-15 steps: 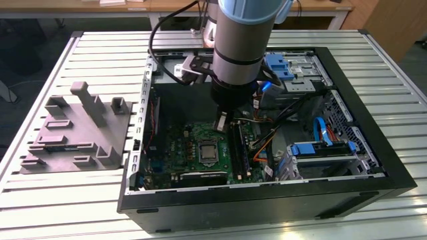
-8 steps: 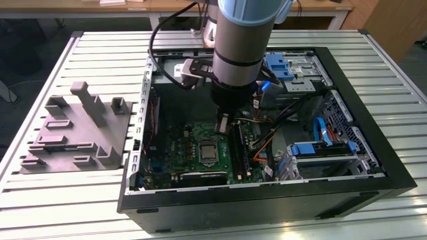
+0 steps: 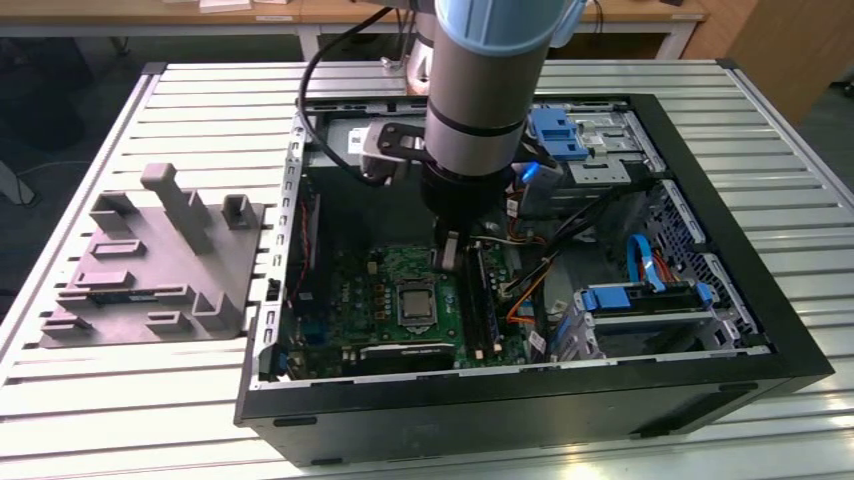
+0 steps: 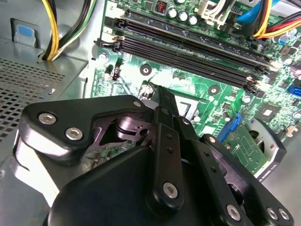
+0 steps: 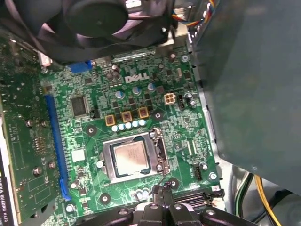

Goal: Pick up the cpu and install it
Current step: 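Install the first cpu locking lever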

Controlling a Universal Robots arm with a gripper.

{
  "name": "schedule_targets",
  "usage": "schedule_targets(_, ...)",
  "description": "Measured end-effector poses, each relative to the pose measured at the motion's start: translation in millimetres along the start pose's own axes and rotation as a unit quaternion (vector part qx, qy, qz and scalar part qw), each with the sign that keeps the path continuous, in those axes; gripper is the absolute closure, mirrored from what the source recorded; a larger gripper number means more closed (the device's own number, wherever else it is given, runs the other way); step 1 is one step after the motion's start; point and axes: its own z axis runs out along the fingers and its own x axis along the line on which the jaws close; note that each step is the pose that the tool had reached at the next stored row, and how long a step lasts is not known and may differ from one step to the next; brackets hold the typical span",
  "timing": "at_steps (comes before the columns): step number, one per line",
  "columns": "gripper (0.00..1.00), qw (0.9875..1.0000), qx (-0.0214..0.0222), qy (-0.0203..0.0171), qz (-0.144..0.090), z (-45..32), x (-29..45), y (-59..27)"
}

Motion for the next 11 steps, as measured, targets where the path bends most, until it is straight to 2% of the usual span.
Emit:
schedule_targets(7,0.89,1.0,0.0,0.0004,-0.007,0.7,6.8,-0.8)
schedule_targets(11,0.89,0.9996,0.0002,0.0016,-0.029,2.8,7.1,-1.1)
